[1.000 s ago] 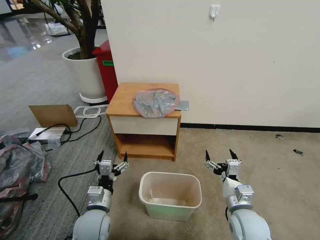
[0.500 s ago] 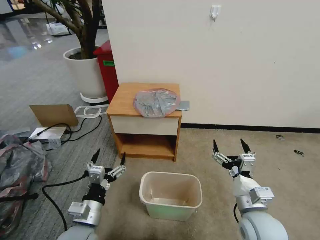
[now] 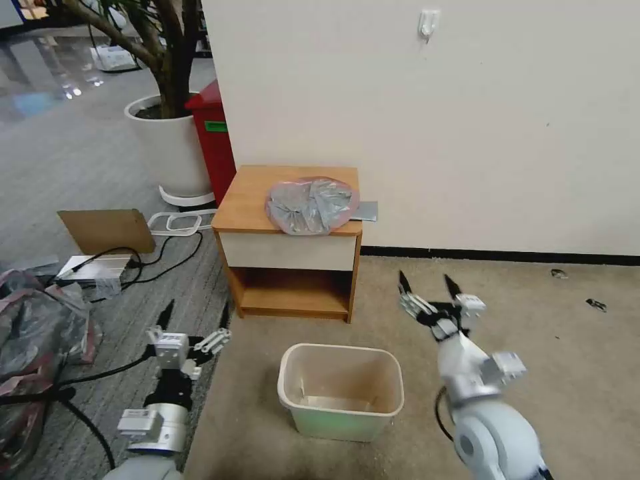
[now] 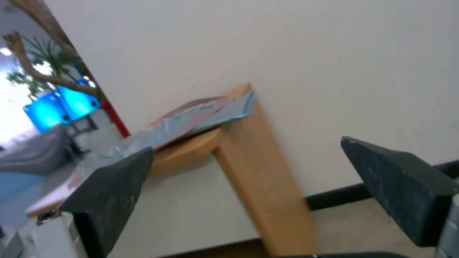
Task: Pick up the garbage bag from the table and place it over the trash can.
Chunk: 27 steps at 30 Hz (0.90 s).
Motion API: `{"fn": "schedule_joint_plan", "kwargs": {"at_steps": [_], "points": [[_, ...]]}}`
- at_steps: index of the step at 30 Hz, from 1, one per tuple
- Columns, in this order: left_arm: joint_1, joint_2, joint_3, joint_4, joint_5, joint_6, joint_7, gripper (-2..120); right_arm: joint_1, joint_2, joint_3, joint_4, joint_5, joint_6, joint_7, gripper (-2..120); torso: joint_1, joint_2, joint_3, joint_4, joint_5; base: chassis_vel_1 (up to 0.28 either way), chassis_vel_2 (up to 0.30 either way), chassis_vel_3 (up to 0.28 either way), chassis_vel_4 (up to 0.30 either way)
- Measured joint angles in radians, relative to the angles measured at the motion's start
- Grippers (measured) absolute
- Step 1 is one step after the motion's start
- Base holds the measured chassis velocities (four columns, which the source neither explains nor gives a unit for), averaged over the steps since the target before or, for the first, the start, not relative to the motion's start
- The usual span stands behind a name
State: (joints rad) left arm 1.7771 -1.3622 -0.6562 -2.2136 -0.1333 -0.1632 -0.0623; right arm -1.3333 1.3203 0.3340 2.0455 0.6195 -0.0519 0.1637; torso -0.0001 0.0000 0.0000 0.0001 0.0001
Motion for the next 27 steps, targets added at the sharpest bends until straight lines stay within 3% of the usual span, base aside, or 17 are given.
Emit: {"fn": "schedule_joint_plan", "kwargs": {"at_steps": [11, 17, 27], "points": [[0.043, -0.023, -0.053, -0.049, 0.003, -0.015, 0.0, 100, 0.293, 0.0, -0.1, -0.217, 0.361, -0.013, 0.083, 100, 0.0, 0.0, 0.0, 0.0, -0.0002, 0.0, 0.0, 0.0, 0.0], [0.062, -0.049, -0.049, -0.05, 0.008, -0.062, 0.007, 100, 0.409, 0.051, -0.13, -0.348, 0.398, 0.011, 0.084, 100, 0.0, 0.0, 0.0, 0.0001, -0.0002, 0.0, 0.0, 0.0, 0.0], [0.072, -0.058, -0.057, -0.042, 0.016, -0.069, 0.009, 100, 0.493, 0.094, -0.123, -0.499, 0.41, 0.037, 0.048, 100, 0.0, 0.0, 0.0, -0.0001, -0.0001, 0.0, 0.0, 0.0, 0.0]]}}
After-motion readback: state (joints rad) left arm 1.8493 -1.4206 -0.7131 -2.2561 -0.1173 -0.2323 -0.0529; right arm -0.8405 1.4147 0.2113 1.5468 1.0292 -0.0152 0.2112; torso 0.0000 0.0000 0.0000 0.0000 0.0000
